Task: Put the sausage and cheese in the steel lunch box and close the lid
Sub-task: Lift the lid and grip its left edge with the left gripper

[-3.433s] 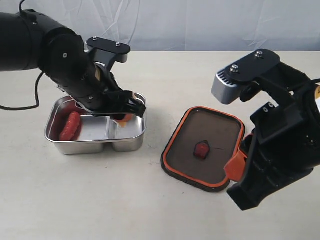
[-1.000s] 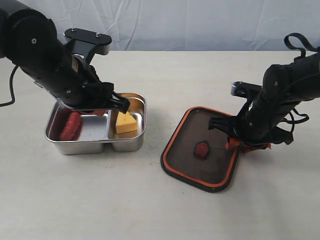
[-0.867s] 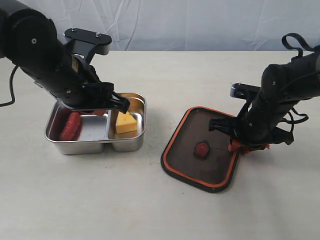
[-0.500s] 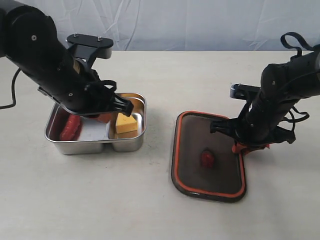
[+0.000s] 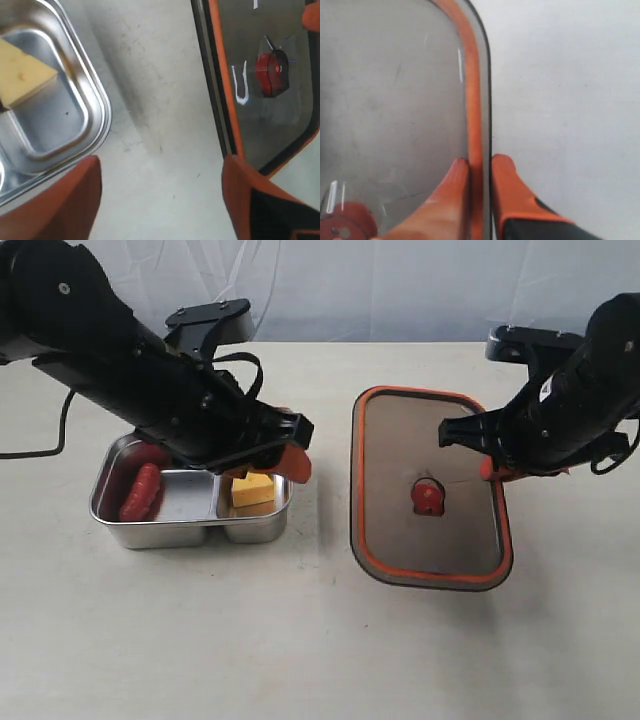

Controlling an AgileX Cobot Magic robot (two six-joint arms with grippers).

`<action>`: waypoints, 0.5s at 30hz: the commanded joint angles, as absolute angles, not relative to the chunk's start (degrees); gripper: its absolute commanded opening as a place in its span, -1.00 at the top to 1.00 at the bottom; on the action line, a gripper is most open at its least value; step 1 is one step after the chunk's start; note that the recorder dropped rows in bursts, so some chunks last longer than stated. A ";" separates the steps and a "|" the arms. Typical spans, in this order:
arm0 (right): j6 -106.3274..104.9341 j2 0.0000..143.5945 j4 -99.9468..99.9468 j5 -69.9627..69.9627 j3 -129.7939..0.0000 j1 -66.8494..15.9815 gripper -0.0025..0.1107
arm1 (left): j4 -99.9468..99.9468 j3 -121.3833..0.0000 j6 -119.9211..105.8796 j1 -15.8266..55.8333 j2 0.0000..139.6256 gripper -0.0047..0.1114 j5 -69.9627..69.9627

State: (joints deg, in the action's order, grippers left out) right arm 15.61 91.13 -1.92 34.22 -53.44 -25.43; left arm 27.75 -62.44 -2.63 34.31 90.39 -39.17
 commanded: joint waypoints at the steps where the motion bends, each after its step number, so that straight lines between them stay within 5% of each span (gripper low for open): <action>1: 14.58 87.50 -1.82 34.26 -53.41 -25.30 0.96 | 36.93 -62.28 -8.80 34.22 89.93 -0.21 -36.40; 15: 2.68 86.57 -16.61 33.97 -53.41 -25.30 0.96 | 49.46 -62.28 -23.06 34.22 88.34 -0.21 -34.39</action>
